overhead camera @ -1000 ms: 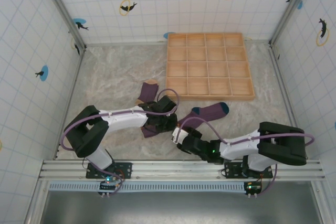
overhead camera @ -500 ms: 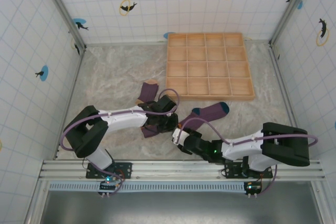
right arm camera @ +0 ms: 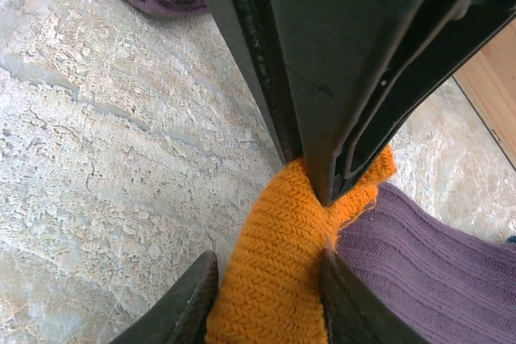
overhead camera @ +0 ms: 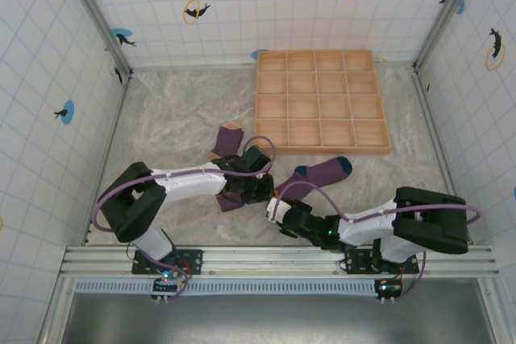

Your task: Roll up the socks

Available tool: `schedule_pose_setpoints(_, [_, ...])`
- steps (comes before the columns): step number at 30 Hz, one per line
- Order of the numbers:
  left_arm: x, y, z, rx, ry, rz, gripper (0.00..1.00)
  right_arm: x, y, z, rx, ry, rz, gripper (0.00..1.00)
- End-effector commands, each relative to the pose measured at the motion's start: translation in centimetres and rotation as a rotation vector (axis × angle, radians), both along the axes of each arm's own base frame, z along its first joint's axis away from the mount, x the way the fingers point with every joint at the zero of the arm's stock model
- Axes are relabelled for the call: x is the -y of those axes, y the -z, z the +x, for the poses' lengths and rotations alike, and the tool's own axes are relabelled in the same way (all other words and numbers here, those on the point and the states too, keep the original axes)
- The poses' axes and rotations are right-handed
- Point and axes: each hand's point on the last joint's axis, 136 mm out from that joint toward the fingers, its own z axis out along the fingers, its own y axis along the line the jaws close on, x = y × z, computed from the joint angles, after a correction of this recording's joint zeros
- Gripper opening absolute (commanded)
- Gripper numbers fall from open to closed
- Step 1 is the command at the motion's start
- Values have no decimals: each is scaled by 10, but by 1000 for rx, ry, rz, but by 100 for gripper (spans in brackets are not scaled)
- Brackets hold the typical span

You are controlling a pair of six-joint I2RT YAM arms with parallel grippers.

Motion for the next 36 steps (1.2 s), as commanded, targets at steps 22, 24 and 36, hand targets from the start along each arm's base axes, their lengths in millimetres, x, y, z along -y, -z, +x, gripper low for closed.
schedule_pose_setpoints(22, [-3,-43,28,220,-41,-99,67,4,20,-11,-590,117,281,0])
schedule_pose_setpoints(24, [-1,-45,28,234,-25,-118,66,6,20,-10,-654,142,321,0])
schedule_pose_setpoints(36, [-8,-39,20,266,-65,-217,61,34,28,3,-967,432,571,0])
